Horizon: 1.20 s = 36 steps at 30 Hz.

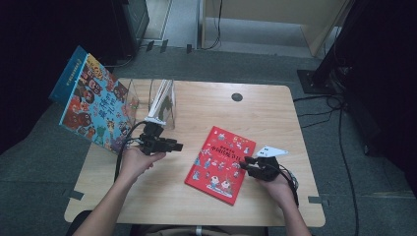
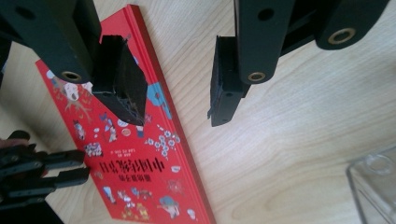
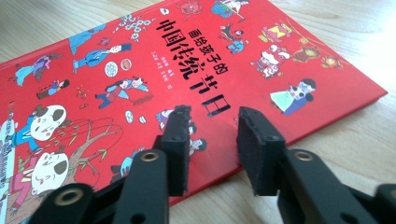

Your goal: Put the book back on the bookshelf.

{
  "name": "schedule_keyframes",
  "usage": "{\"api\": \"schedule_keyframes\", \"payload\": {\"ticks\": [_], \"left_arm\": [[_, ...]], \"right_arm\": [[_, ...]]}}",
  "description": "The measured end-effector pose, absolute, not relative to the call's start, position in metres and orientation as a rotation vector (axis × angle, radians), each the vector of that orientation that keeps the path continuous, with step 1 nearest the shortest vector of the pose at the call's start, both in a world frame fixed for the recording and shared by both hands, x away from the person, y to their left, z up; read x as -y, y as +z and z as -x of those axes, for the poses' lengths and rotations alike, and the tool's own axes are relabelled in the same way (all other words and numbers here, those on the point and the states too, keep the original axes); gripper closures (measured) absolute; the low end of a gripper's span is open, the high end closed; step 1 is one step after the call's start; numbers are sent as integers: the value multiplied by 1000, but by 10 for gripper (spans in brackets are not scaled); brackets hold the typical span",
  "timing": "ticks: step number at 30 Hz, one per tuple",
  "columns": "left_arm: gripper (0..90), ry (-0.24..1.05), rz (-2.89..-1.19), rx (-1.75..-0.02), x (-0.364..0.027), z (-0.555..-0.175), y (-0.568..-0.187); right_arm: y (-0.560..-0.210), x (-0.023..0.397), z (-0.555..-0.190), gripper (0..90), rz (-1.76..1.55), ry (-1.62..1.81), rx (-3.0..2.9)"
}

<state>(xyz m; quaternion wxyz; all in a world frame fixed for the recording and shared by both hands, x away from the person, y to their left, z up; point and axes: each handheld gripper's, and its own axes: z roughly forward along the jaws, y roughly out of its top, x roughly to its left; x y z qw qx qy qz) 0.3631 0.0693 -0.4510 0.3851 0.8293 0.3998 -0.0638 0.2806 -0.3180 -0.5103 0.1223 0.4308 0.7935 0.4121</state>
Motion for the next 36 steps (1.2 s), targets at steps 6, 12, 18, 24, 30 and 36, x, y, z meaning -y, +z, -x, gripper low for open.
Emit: {"api": "schedule_keyframes", "payload": {"ticks": [6,12,18,24,30,36], "left_arm": [[568,-170,-2176,-1017,-63,-361,-467],[598,-194,-2159,-1042,-59,-359,-478],[627,-151,-2183,-1039,-53,-354,-485],[620,-193,-2182,-1022,-49,-353,-490],[676,-231,-2192,-1006,-45,-350,-492],[714,-259,-2197,-1018,-42,-350,-496]], "right_arm": [[-511,319,-276,751,-1268,1195,-2301],[-510,321,-274,799,-1272,1185,-2305],[-511,324,-268,818,-1248,1173,-2315],[-511,327,-265,837,-1272,1168,-2315],[-514,328,-265,865,-1284,1099,-2352],[-515,324,-269,867,-1291,1105,-2334]]}}
